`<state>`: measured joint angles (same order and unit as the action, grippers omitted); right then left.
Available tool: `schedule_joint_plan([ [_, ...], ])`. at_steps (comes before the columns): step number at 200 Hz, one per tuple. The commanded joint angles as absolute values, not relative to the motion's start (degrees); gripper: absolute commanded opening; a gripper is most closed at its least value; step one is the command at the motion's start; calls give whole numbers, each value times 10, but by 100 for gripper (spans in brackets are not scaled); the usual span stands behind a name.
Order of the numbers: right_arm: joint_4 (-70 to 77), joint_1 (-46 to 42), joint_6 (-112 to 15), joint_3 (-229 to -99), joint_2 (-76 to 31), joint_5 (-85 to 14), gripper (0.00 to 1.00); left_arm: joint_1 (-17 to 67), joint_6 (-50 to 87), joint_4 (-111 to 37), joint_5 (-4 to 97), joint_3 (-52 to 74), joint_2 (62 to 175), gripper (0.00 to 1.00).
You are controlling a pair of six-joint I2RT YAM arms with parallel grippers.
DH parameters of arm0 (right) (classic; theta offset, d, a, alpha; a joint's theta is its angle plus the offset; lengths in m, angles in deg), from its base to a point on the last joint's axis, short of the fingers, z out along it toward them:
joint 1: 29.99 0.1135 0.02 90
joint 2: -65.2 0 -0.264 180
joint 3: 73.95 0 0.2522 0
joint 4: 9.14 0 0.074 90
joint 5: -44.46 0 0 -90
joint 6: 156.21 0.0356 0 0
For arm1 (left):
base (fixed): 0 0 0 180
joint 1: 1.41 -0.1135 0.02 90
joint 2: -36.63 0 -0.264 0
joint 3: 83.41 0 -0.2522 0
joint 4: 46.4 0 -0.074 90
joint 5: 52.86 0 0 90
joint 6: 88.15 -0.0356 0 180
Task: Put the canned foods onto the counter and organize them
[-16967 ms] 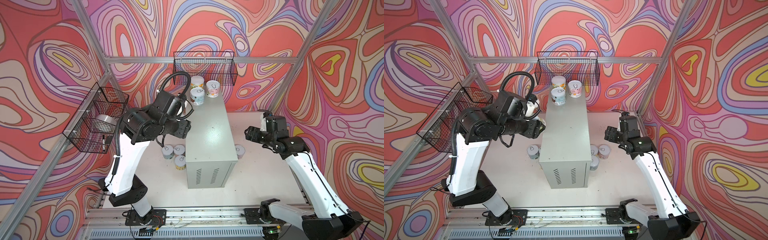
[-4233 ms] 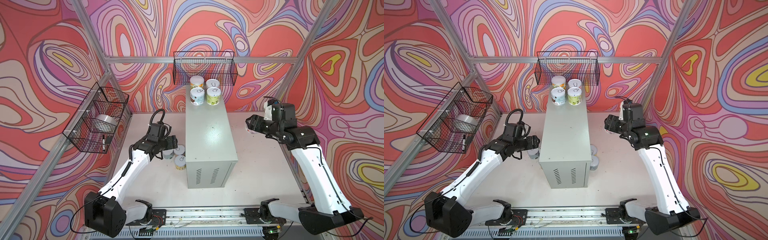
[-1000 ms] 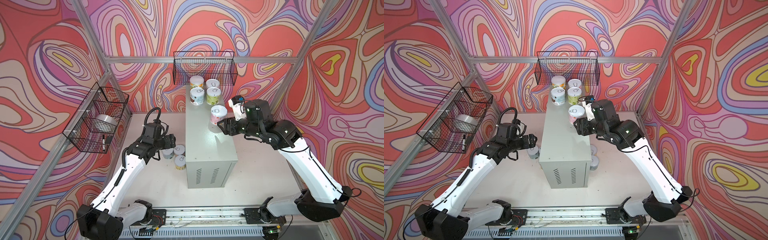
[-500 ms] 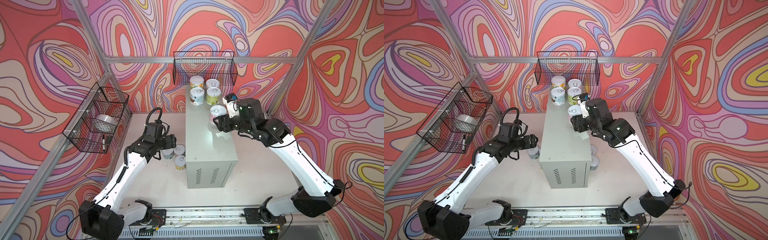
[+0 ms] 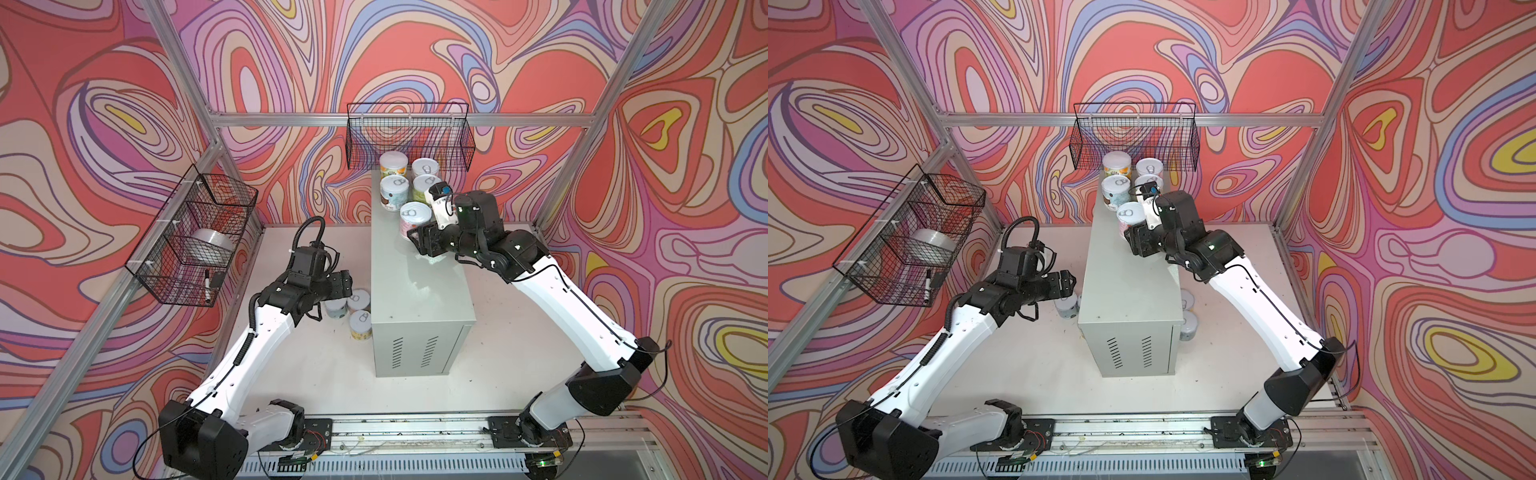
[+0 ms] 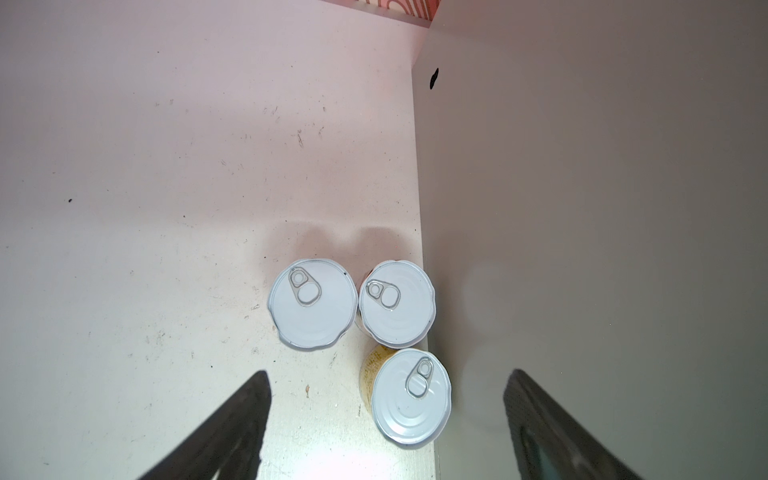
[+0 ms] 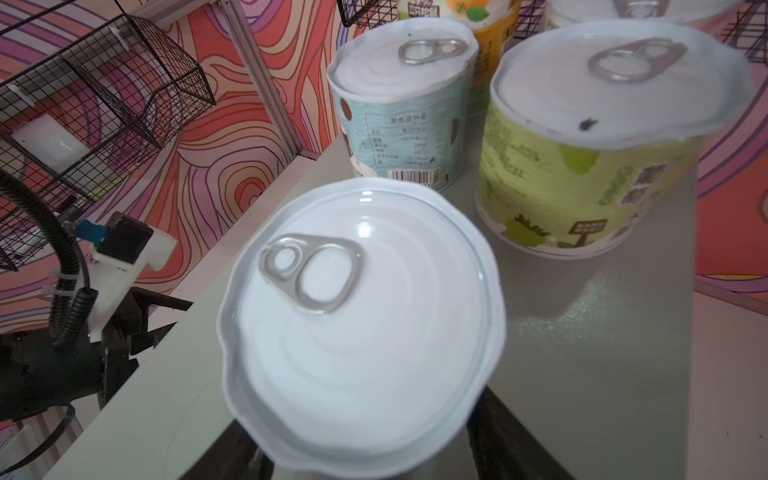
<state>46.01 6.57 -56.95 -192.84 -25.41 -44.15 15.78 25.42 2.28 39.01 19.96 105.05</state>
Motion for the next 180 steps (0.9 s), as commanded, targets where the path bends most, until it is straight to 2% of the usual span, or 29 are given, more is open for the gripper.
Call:
schedule_joint_plan([
  [1, 420, 69, -562, -1943, -262, -434, 71, 155, 247, 26, 385, 208, 1042, 88],
  [180, 388, 69, -544, -1987, -331, -429, 69, 154, 241, 13, 381, 224, 1048, 88],
])
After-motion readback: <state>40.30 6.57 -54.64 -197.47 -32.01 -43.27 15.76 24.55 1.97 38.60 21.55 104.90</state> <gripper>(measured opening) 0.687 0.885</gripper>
